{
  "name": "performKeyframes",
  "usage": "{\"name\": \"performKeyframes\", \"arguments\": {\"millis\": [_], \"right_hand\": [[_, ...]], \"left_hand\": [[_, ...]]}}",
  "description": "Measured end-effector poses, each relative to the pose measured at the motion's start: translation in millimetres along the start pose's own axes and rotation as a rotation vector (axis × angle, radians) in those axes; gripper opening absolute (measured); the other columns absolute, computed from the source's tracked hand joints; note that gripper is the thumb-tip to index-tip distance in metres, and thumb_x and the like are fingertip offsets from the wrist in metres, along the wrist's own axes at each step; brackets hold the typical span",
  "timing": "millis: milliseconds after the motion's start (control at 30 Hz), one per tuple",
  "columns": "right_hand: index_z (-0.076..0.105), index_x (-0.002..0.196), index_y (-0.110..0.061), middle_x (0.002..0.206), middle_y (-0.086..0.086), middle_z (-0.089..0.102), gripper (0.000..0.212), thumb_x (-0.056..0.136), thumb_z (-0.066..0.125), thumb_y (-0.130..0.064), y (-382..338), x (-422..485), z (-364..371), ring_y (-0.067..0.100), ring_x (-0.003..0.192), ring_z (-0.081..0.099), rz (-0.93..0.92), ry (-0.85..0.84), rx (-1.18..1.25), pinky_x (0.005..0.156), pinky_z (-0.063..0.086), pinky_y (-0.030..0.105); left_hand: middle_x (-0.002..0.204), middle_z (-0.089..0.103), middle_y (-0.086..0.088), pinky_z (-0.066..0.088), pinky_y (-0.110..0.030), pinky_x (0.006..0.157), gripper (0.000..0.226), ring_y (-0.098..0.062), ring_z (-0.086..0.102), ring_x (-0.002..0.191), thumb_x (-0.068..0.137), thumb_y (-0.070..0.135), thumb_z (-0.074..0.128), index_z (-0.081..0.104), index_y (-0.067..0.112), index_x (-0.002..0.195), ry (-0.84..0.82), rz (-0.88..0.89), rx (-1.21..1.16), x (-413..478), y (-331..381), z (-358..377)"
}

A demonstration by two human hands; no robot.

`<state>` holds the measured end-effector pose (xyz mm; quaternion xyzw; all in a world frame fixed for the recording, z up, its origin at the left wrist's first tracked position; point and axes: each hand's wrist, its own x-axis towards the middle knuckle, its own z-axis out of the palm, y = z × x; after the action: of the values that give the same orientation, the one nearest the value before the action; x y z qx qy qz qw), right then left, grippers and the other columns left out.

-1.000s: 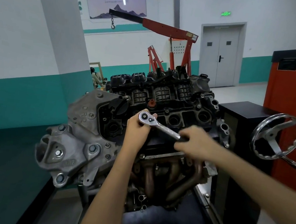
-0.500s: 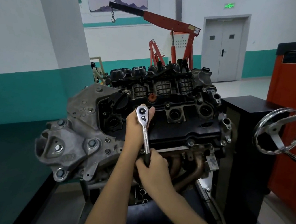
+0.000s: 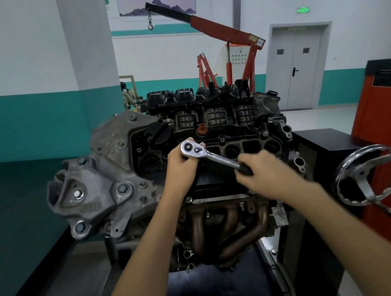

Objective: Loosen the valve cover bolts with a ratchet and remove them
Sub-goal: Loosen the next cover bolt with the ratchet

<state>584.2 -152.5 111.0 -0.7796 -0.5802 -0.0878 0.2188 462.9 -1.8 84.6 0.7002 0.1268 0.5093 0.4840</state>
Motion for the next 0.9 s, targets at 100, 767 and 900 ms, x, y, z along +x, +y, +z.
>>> {"name": "performKeyframes", "arguments": {"millis": [100, 767, 900], "right_hand": [[0.043, 0.074, -0.022, 0.064, 0.001, 0.051, 0.025, 0.089, 0.063, -0.024, -39, -37, 61, 0.015, 0.055, 0.049, 0.157, 0.132, 0.434, 0.053, 0.039, 0.026], [0.046, 0.089, -0.022, 0.065, -0.007, 0.047, 0.014, 0.092, 0.057, -0.029, 1, 6, -8, 0.018, 0.06, 0.055, -0.104, -0.023, -0.111, 0.054, 0.038, 0.028], [0.037, 0.077, -0.023, 0.065, 0.001, 0.049, 0.026, 0.09, 0.06, -0.024, -40, -36, 55, 0.024, 0.06, 0.052, 0.106, 0.132, 0.377, 0.056, 0.042, 0.032]], "left_hand": [[0.061, 0.031, 0.006, 0.03, -0.017, 0.057, 0.039, -0.005, 0.031, 0.059, 0.096, 0.009, 0.059, 0.034, 0.014, 0.067, 0.036, -0.008, -0.004, -2, 0, 8], [0.084, 0.068, 0.013, 0.048, -0.018, 0.082, 0.023, 0.002, 0.062, 0.083, 0.094, 0.002, 0.055, 0.068, 0.02, 0.088, 0.073, -0.043, -0.001, 1, -2, -1], [0.059, 0.04, 0.011, 0.034, -0.015, 0.057, 0.038, -0.001, 0.038, 0.056, 0.096, 0.013, 0.061, 0.041, 0.019, 0.064, 0.096, -0.022, -0.008, -1, -3, 6]]}}
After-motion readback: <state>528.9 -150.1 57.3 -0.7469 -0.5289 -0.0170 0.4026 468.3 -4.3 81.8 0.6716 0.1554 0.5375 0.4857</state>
